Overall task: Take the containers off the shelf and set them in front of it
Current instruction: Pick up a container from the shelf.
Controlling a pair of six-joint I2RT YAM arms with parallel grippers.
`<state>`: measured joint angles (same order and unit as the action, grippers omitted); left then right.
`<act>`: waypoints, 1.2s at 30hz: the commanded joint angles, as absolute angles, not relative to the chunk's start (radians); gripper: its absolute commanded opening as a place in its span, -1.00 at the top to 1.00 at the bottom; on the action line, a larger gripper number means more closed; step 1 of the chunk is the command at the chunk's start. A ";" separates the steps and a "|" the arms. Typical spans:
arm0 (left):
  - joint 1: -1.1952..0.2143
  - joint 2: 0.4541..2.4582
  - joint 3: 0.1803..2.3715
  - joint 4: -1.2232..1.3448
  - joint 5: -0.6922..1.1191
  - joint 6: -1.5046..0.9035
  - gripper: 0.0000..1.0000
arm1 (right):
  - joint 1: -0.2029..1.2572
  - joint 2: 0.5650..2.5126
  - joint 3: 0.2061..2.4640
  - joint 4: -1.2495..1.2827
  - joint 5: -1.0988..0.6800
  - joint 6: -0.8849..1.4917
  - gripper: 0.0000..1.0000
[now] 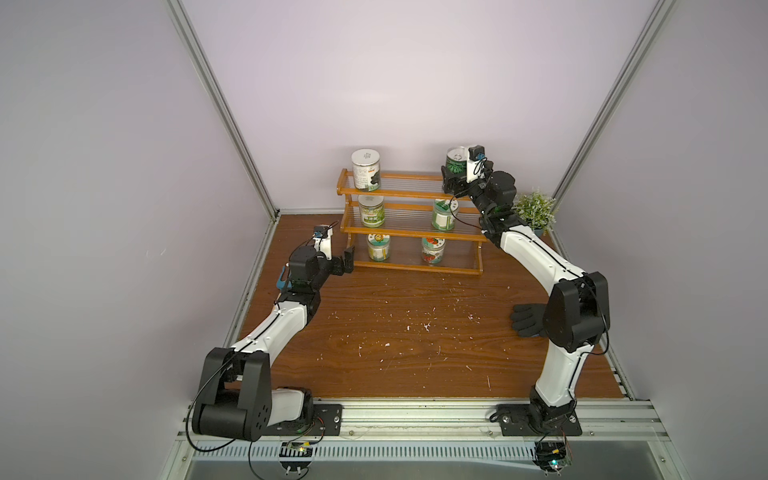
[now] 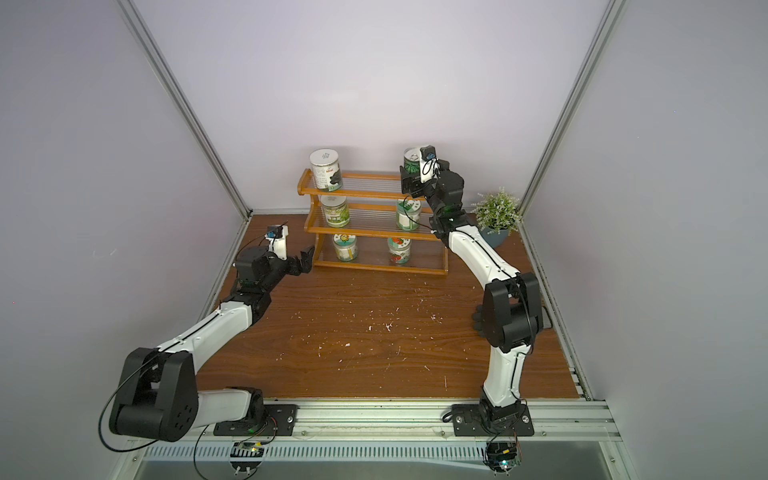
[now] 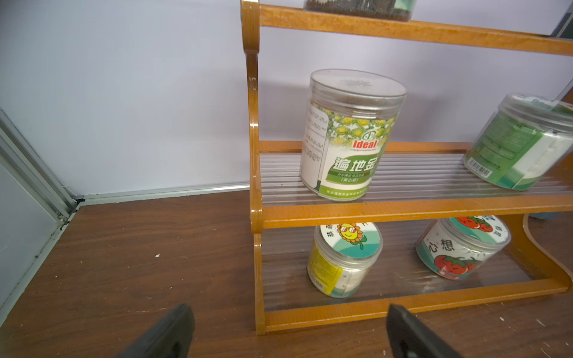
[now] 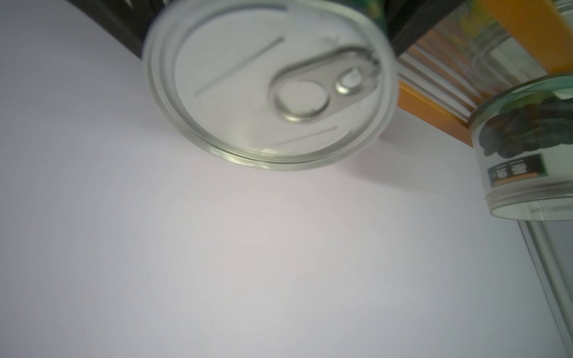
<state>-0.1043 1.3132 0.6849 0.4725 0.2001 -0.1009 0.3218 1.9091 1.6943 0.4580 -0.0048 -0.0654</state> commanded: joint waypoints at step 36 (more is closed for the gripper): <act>-0.112 1.246 0.690 0.456 0.179 -0.112 -1.00 | 0.342 1.437 1.312 0.554 -0.153 0.148 -0.16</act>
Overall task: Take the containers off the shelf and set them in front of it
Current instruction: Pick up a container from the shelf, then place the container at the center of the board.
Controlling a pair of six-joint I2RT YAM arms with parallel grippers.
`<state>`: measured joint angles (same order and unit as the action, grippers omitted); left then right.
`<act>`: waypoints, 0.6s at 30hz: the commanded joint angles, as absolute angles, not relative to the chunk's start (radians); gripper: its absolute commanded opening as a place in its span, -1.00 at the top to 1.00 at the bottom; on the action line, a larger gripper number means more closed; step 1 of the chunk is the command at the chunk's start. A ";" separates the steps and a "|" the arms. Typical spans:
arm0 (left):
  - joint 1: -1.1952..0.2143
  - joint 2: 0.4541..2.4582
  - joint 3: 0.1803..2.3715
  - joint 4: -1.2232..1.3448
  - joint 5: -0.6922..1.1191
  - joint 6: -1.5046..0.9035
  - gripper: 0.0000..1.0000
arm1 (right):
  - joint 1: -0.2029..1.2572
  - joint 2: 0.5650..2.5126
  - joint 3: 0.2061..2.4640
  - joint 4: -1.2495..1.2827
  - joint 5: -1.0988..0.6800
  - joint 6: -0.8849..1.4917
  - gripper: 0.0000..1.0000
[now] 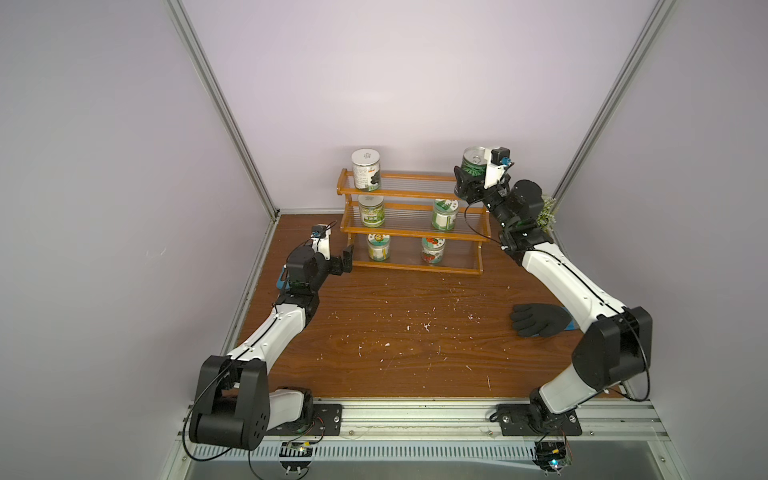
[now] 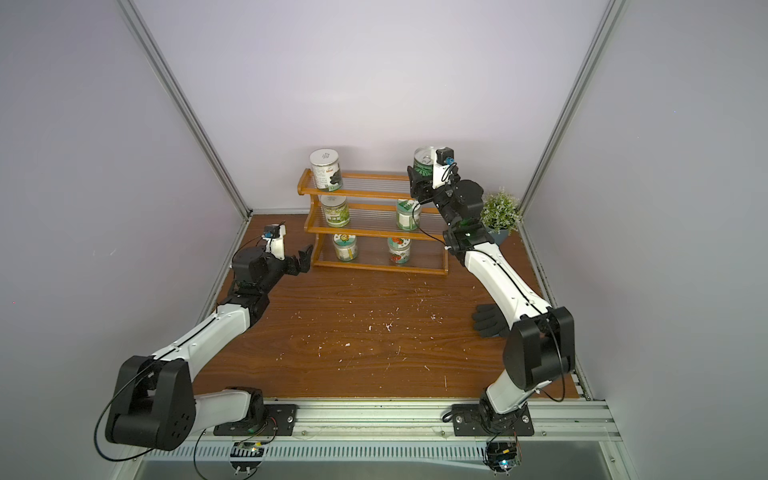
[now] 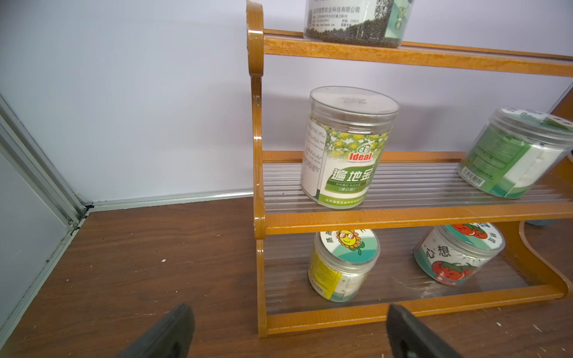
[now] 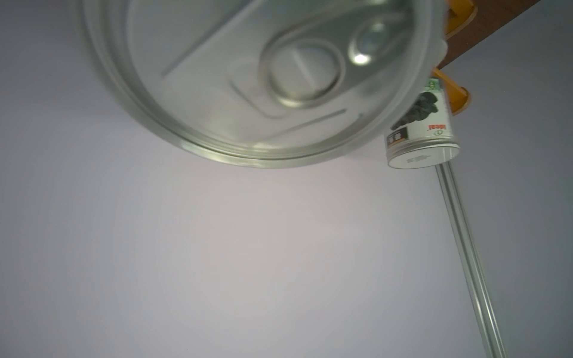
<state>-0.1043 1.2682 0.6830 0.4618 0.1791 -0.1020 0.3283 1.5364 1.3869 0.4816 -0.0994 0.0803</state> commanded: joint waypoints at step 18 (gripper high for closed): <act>-0.130 1.203 0.640 0.458 0.210 -0.140 -1.00 | 0.536 0.939 0.505 0.655 -0.071 0.152 -0.21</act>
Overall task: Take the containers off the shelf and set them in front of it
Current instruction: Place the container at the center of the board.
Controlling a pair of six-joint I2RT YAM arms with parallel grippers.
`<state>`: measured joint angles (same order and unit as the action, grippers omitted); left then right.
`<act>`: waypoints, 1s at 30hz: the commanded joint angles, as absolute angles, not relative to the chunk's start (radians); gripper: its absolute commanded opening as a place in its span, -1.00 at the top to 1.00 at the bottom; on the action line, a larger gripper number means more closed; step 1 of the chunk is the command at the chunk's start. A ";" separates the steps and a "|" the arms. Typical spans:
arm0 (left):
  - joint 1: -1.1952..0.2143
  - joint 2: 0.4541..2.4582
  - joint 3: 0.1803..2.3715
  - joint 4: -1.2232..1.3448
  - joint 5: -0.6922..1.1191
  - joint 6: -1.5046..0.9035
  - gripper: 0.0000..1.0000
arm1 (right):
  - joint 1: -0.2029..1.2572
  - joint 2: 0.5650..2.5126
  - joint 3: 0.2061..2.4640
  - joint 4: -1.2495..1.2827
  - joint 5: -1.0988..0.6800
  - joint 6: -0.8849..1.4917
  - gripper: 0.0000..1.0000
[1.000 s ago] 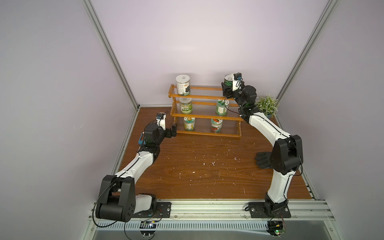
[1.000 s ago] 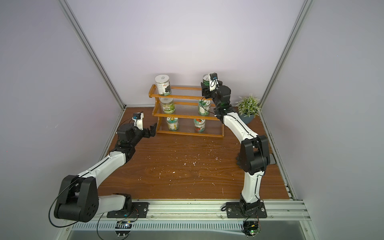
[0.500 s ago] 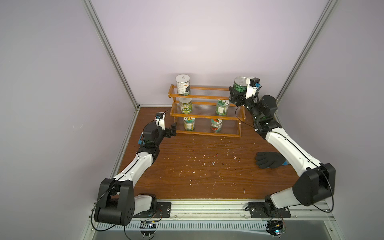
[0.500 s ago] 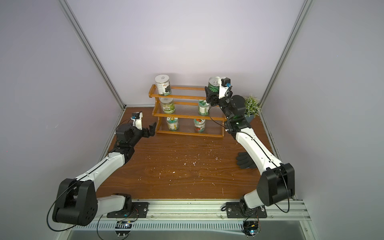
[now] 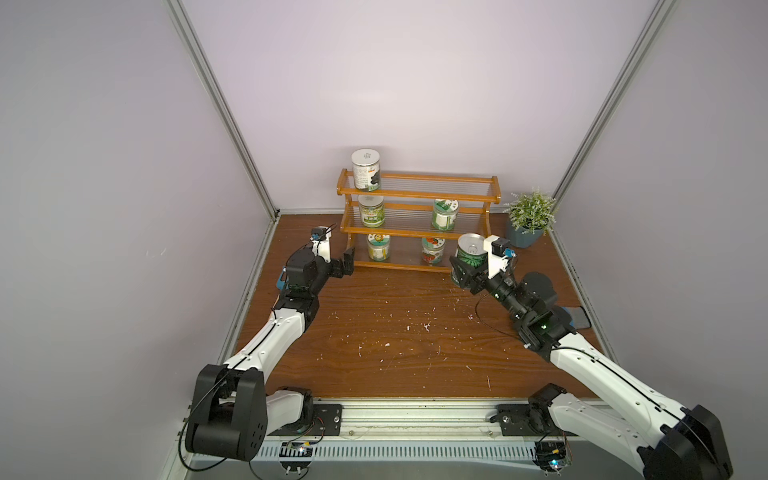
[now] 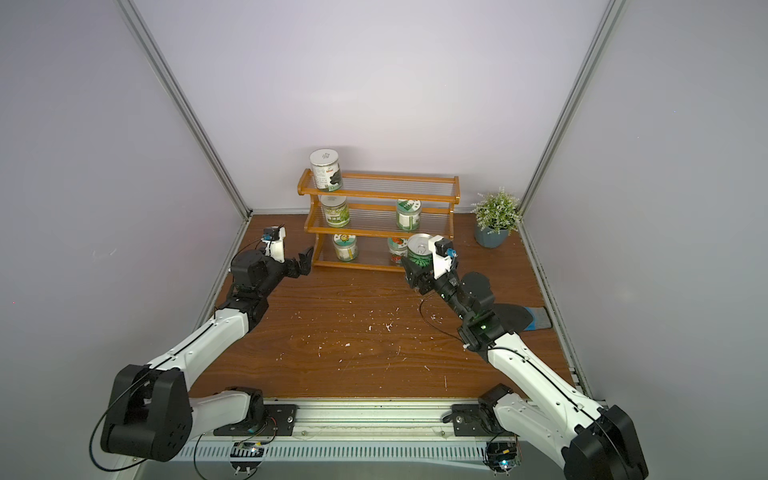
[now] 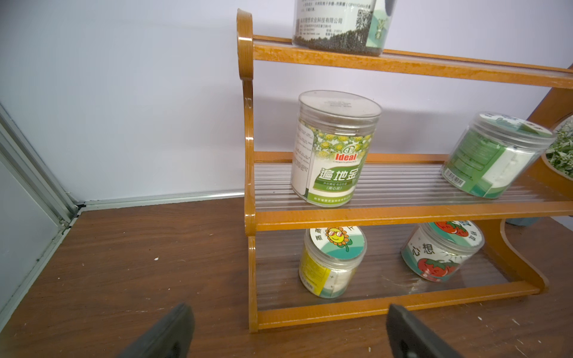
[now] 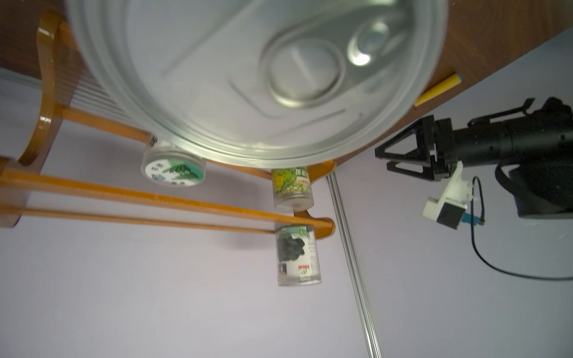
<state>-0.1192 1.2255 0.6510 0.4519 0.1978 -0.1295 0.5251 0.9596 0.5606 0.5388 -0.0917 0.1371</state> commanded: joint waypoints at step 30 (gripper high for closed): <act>-0.140 1.161 0.589 0.466 0.172 -0.110 -1.00 | 0.459 1.527 0.269 1.325 0.115 0.145 -0.31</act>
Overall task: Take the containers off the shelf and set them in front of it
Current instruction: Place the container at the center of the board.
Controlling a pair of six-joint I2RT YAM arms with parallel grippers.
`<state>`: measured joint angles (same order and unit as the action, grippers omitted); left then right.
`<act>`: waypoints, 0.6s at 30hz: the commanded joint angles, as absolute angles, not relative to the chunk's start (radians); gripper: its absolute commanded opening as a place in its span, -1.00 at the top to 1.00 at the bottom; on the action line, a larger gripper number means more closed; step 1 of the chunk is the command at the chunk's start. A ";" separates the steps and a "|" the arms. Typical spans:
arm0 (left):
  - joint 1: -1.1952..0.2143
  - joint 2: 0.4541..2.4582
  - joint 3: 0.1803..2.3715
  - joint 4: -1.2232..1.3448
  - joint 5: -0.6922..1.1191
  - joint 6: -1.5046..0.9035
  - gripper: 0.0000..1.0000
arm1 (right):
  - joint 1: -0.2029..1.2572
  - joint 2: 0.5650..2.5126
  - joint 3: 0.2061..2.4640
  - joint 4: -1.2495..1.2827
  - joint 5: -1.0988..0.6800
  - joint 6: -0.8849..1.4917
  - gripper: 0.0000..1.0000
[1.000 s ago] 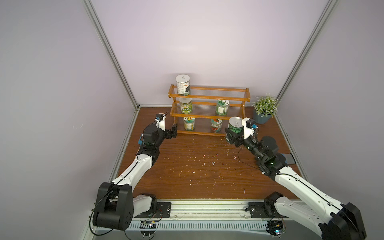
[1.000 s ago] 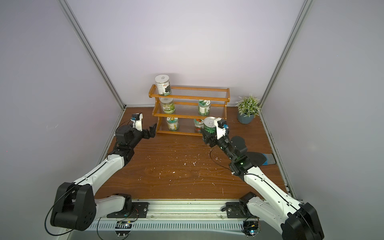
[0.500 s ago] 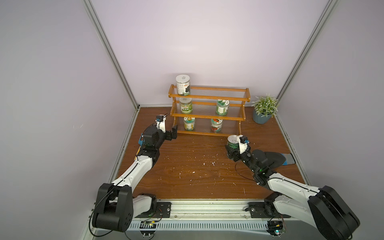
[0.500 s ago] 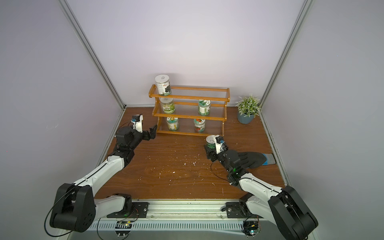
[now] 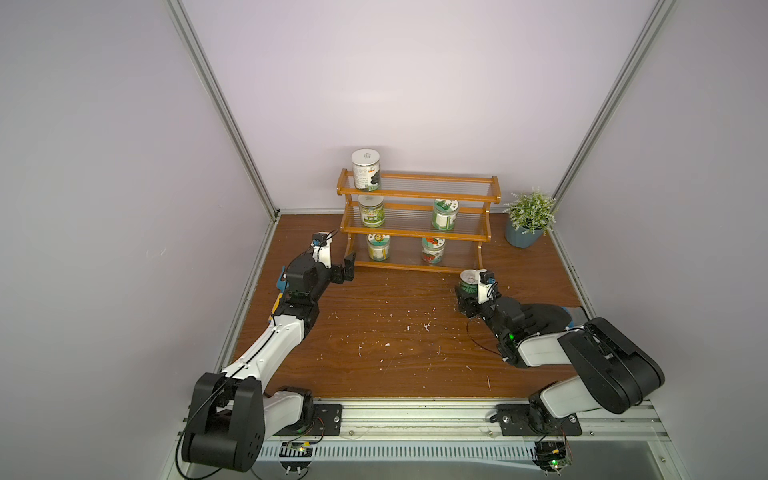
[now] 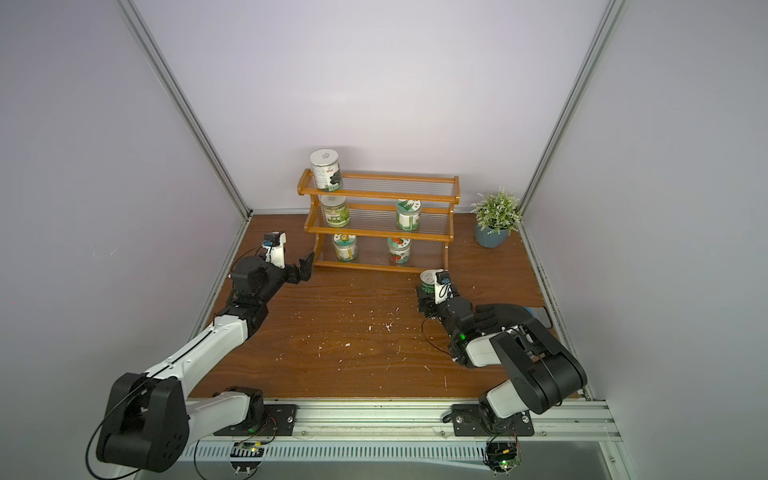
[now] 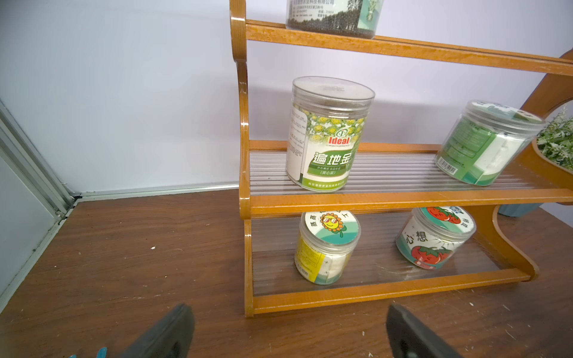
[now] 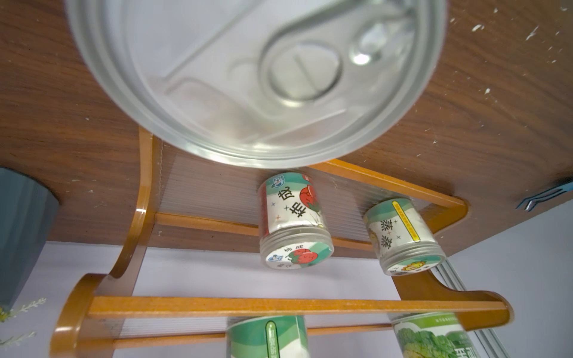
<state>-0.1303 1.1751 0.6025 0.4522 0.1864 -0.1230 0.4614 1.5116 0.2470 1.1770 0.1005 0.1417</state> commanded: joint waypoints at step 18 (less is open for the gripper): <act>-0.141 1.144 0.571 0.488 0.155 -0.106 -0.99 | 0.464 1.570 0.327 1.201 0.139 0.152 -0.61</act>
<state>-0.1307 1.1652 0.5823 0.4667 0.1692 -0.1196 0.4625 1.5806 0.3092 1.1992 0.1230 0.1406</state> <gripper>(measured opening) 0.998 0.800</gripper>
